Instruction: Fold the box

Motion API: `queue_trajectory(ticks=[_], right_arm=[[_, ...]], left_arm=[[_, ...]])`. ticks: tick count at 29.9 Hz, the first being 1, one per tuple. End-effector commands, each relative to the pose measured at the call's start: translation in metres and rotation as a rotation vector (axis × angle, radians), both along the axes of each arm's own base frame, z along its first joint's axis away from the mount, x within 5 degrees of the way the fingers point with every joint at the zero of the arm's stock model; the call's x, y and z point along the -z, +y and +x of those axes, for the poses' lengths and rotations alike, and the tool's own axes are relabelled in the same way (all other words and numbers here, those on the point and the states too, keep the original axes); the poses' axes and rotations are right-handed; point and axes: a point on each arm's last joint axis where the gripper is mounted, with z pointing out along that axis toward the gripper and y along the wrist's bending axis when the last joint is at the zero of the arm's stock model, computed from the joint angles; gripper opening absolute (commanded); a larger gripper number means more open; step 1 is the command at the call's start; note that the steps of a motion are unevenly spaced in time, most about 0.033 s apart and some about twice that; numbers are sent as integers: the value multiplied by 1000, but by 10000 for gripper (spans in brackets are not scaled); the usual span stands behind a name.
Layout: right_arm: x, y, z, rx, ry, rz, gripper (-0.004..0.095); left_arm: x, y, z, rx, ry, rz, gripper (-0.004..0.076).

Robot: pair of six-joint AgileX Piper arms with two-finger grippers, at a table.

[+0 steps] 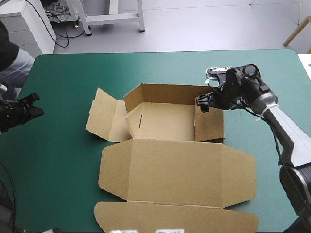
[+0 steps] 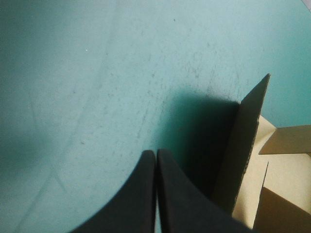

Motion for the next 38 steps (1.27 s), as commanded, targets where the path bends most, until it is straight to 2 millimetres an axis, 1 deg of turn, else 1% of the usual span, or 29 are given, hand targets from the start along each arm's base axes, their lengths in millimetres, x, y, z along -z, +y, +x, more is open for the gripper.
queue_trajectory(ticks=[1, 5, 10, 13, 16, 18, 20, 22, 26, 30, 38], right_arm=[[-54, -7, -13, 22, -132, 37, 900], [-95, -14, -32, 54, -219, 70, 900], [-133, -26, -71, 78, -310, 107, 900], [-148, -31, -88, 77, -356, 135, 900], [-156, -33, -99, 93, -378, 170, 900], [-157, -29, -103, 76, -364, 215, 900], [-151, -26, -105, 46, -335, 241, 901], [-141, -26, -104, 55, -304, 222, 900], [-108, -30, -93, 115, -226, 145, 901], [-68, -24, -73, 124, -160, 124, 900], [-10, -8, -28, 125, -49, 112, 900]], left_arm=[[-23, -4, -3, -18, -84, 0, -10], [-23, -4, -3, -18, -84, 0, -10], [-23, -4, -3, -18, -84, 0, -10], [-23, -4, -3, -21, -83, -2, -10], [-23, -4, -3, -21, -83, -2, -10], [-23, -4, -3, -21, -83, -2, -10], [-23, -4, -3, -21, -83, -2, -10], [-23, -4, -3, -21, -83, -2, -10], [-23, -4, -3, -21, -83, -2, -10], [-23, -4, -3, -27, -88, 2, -10], [-23, -3, -2, -31, -90, 5, -10]])
